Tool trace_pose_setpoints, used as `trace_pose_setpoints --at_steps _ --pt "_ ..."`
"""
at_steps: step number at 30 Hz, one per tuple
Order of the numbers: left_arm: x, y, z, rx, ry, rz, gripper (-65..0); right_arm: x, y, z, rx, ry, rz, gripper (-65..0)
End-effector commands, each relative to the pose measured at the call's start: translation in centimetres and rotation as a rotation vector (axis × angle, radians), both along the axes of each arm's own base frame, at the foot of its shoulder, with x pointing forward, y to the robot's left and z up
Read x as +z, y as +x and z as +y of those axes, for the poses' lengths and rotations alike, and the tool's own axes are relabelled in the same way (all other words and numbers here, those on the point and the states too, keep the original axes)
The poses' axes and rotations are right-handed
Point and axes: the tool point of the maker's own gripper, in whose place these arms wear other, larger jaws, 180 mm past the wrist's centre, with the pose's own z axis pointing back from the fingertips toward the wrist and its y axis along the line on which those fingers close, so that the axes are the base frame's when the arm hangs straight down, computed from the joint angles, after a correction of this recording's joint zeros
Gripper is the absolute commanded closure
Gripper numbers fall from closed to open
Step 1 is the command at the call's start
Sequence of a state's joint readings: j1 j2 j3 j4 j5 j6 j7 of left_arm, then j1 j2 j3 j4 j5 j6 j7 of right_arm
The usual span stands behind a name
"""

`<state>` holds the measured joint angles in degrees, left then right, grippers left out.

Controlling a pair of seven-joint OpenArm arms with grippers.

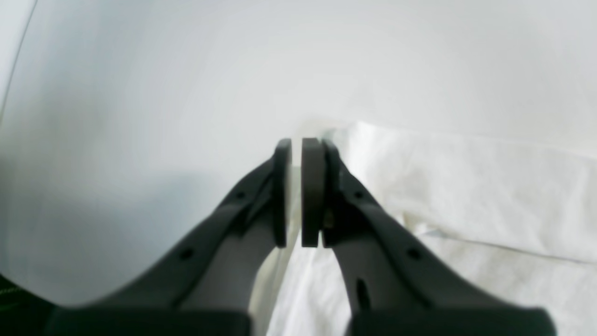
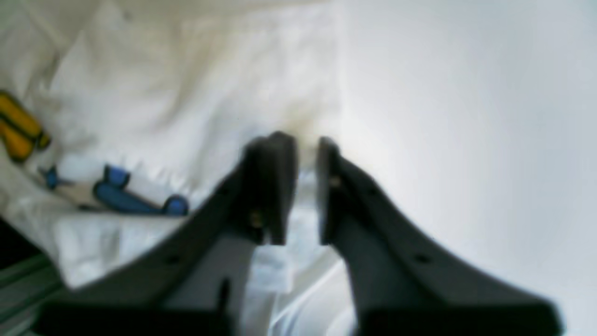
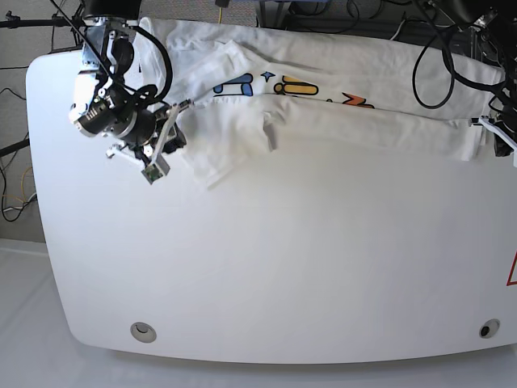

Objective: Fold the T-shirt properly
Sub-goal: 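Pull the right gripper back along the shirt, smoothing the fold, then pull the shirt with both grippers to straighten the folded strip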

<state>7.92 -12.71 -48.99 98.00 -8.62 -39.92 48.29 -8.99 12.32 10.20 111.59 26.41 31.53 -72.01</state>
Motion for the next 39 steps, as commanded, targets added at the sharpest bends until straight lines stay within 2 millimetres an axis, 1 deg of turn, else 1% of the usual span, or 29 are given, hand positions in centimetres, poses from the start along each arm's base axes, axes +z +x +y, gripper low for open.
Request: trace_pose_setpoints --at_steps 1,5,7,10,14,16,22,27,30,34,39 --pt "0.9 0.0 0.5 0.002 0.024 -0.001 -2.6 0.5 -0.5 0.4 0.012 0.038 -0.015 0.0" --pt "-0.2 -1.4 0.5 0.008 0.019 0.057 -2.5 0.0 -2.6 1.5 0.026 0.105 0.029 -0.6" --pt "-0.7 -2.0 0.0 0.008 0.010 0.068 -0.4 0.0 -3.3 1.9 0.031 0.124 0.037 0.0" --pt "-1.0 -2.9 -0.9 0.002 0.008 0.080 0.0 -0.1 -4.3 2.3 0.036 0.146 0.056 0.0" --pt "-1.3 -4.0 -1.8 -0.007 0.012 0.096 0.0 -0.5 -5.0 2.4 0.035 0.150 0.076 0.0" --pt "-1.7 -4.6 -2.0 -0.007 0.008 0.112 0.0 -0.9 -5.7 2.4 0.034 0.150 0.094 0.0" --pt "-2.4 -5.3 -2.3 -0.011 0.002 0.140 0.0 -1.5 -6.8 2.2 0.029 0.148 0.124 0.0" --pt "-4.3 -6.2 -2.9 0.005 -0.052 0.173 0.0 -2.0 -7.1 1.7 0.027 0.120 0.139 0.0" --pt "-5.6 -6.9 -3.4 -0.003 -0.077 0.212 0.0 -2.6 -7.3 1.5 0.006 0.097 0.154 0.0" --pt "-7.0 -7.8 -3.9 -0.011 -0.099 0.260 0.0 -4.4 -8.1 0.7 -0.021 0.055 0.211 0.0" --pt "-9.2 -9.1 -4.1 -0.010 -0.107 0.342 0.0 -6.3 -9.1 0.6 -0.039 0.041 0.270 0.0"
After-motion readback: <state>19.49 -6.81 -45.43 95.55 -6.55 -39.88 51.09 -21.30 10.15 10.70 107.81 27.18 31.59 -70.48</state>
